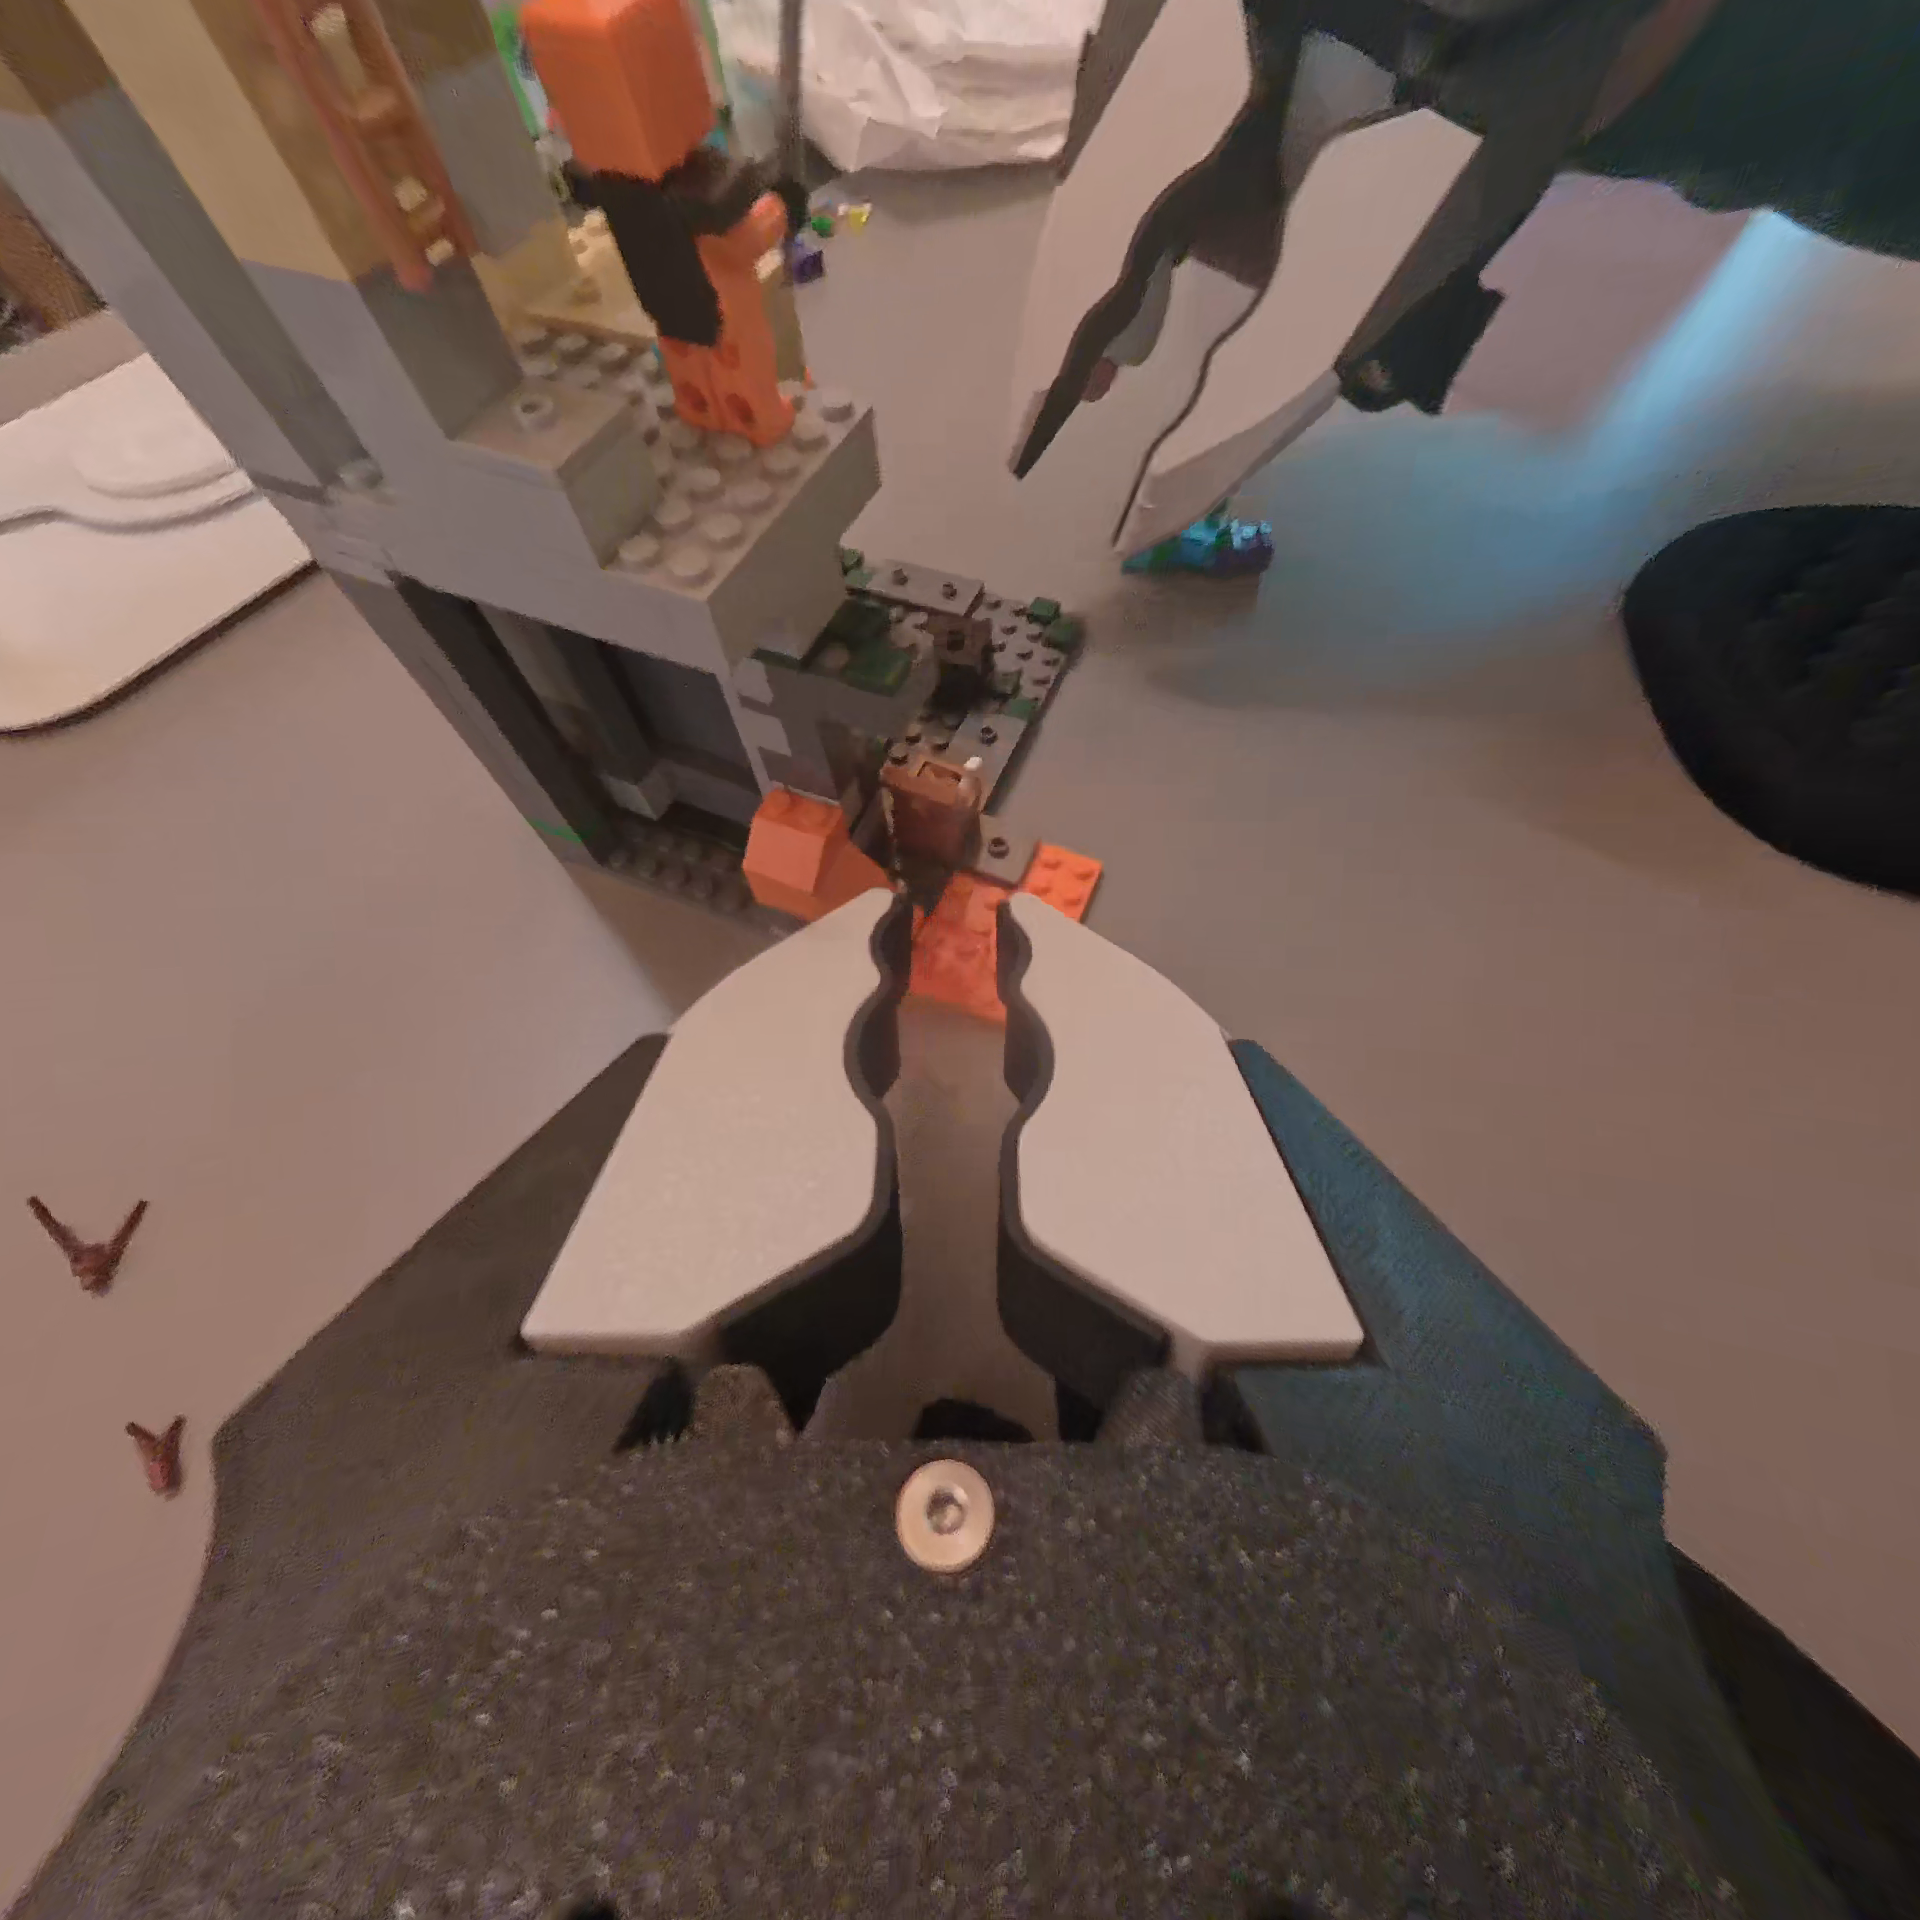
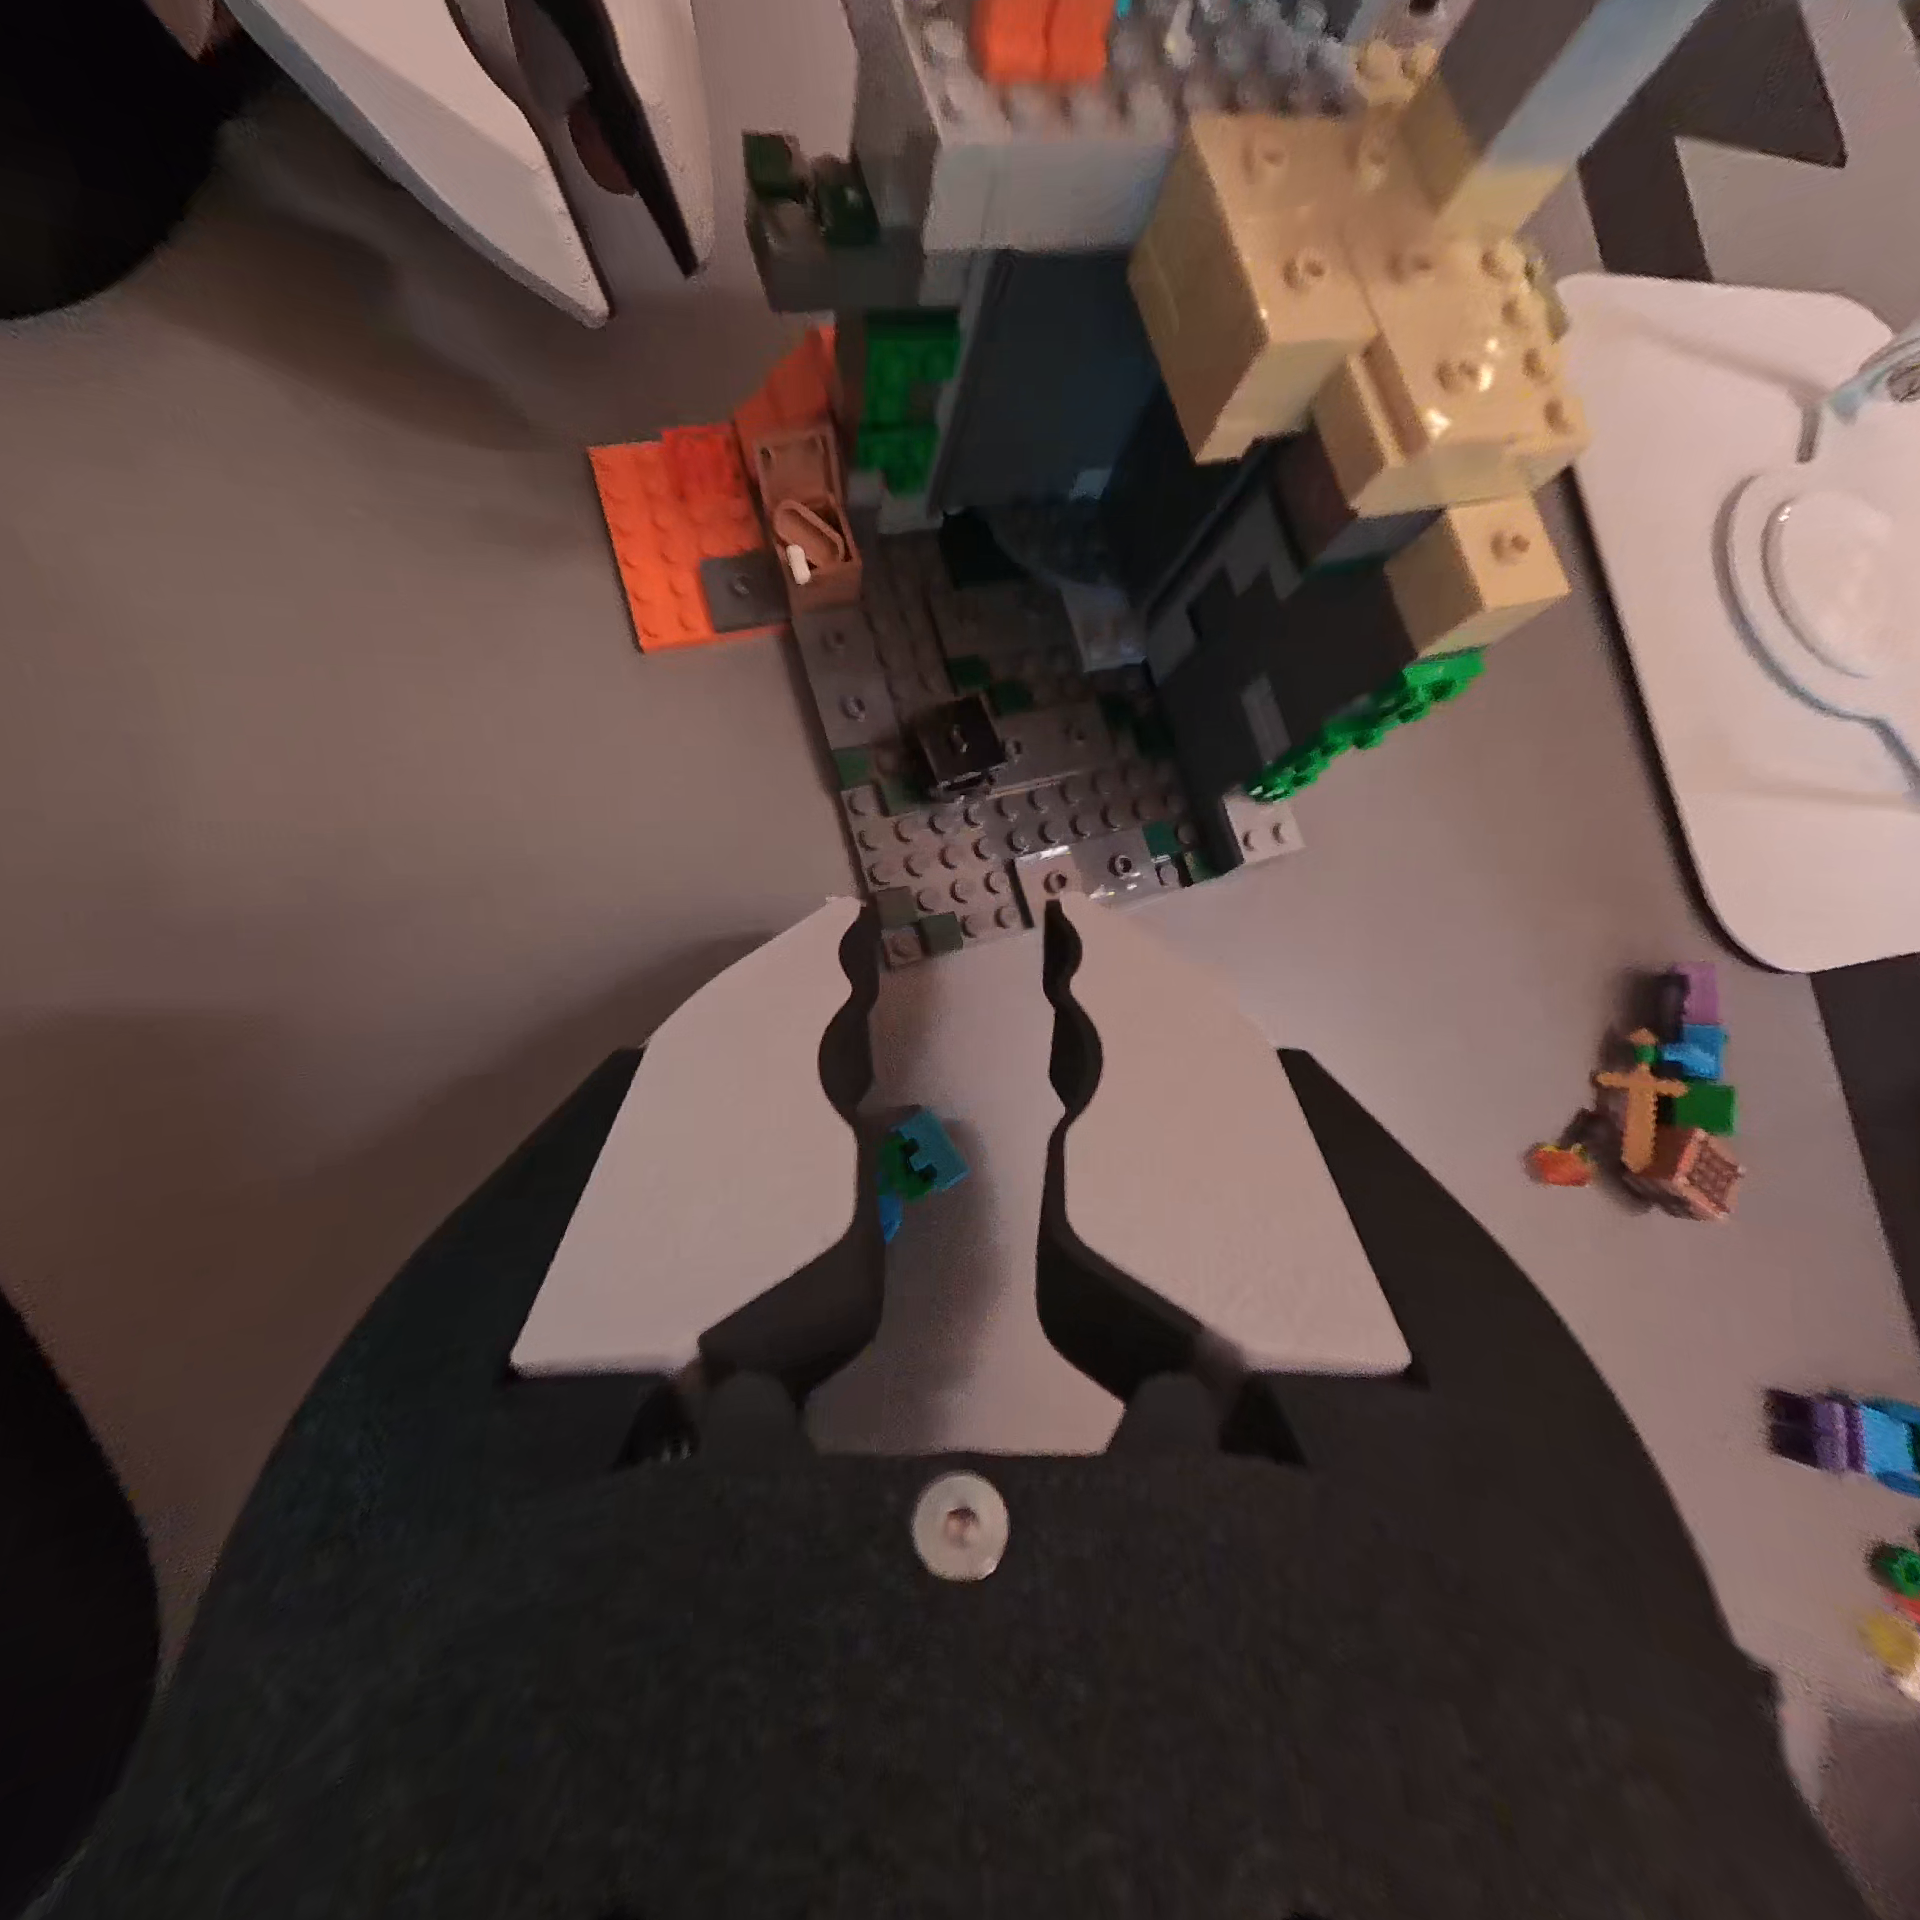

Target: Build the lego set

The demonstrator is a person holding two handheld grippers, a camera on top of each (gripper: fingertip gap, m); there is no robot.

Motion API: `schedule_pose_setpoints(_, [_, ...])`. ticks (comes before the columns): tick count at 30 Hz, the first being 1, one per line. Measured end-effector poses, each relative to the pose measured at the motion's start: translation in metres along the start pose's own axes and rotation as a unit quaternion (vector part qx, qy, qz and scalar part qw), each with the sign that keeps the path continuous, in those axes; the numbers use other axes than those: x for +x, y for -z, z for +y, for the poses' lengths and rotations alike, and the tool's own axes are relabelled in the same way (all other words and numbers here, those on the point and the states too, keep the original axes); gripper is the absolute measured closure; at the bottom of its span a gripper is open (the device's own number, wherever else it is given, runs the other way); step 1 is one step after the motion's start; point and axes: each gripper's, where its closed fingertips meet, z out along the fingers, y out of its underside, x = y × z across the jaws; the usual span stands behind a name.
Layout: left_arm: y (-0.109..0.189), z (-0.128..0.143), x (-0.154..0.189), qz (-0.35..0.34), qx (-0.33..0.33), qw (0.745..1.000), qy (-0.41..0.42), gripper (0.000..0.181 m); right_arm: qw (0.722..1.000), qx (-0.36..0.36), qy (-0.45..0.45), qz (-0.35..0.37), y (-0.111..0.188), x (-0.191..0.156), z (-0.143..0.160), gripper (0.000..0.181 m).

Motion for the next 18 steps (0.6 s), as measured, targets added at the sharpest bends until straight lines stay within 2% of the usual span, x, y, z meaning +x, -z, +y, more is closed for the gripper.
schedule_pose_setpoints(2, [-0.005, 0.006, -0.007, -0.012, -0.026, 1.000, 0.011, 0.162, 1.000, 0.008, 0.000, -0.008, -0.010, 0.001, 0.002, 0.148])
schedule_pose_setpoints(5, [-0.014, 0.011, -0.015, -0.025, -0.056, 0.998, 0.002, 0.157, 0.999, 0.027, 0.015, -0.027, -0.023, 0.000, -0.012, 0.148])
schedule_pose_setpoints(8, [-0.021, 0.013, -0.021, -0.032, -0.080, 0.996, -0.015, 0.156, 0.998, 0.007, 0.040, -0.041, -0.036, -0.003, -0.021, 0.147])
schedule_pose_setpoints(10, [-0.025, 0.014, -0.024, -0.030, -0.092, 0.995, -0.023, 0.156, 0.998, -0.017, 0.045, -0.047, -0.045, -0.003, -0.018, 0.156])
schedule_pose_setpoints(12, [-0.027, 0.015, -0.026, -0.024, -0.100, 0.994, -0.023, 0.155, 0.998, -0.016, 0.040, -0.038, -0.047, 0.000, -0.019, 0.163])
schedule_pose_setpoints(18, [-0.030, 0.014, -0.038, -0.021, -0.114, 0.993, -0.030, 0.157, 0.999, -0.031, 0.011, 0.005, -0.045, -0.002, -0.018, 0.164])
